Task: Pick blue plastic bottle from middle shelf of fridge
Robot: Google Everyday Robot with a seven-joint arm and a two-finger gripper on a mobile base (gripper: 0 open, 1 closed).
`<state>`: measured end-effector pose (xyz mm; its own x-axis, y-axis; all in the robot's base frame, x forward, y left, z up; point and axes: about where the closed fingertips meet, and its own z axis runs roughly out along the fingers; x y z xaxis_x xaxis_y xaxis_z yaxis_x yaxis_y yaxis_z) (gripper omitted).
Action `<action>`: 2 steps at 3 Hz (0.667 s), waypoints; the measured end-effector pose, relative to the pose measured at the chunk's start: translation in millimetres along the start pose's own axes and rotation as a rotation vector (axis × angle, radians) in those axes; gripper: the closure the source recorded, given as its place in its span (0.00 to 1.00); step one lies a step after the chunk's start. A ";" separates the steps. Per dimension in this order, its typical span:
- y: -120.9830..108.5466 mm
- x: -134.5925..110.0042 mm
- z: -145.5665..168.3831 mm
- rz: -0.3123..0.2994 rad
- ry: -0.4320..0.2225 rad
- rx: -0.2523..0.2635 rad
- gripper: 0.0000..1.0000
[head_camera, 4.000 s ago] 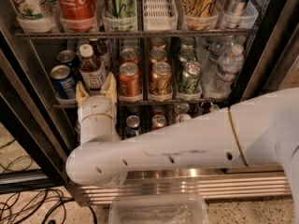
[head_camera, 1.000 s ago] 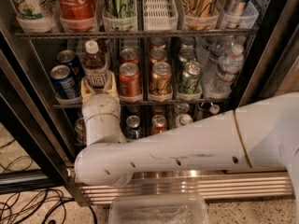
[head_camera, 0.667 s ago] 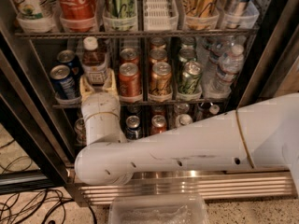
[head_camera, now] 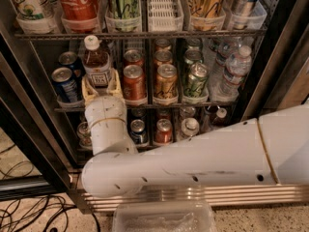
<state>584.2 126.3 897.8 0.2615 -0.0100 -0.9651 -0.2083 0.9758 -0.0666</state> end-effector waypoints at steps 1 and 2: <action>-4.2 -6.2 -12.1 -0.006 -0.013 -0.006 1.00; -7.8 -9.7 -14.6 -0.002 -0.026 -0.007 1.00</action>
Offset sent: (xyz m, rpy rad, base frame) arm -0.0302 -0.0106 0.0340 0.0129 -0.0216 0.1132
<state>569.5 115.6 904.0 0.2863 -0.0062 -0.9581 -0.2146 0.9741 -0.0705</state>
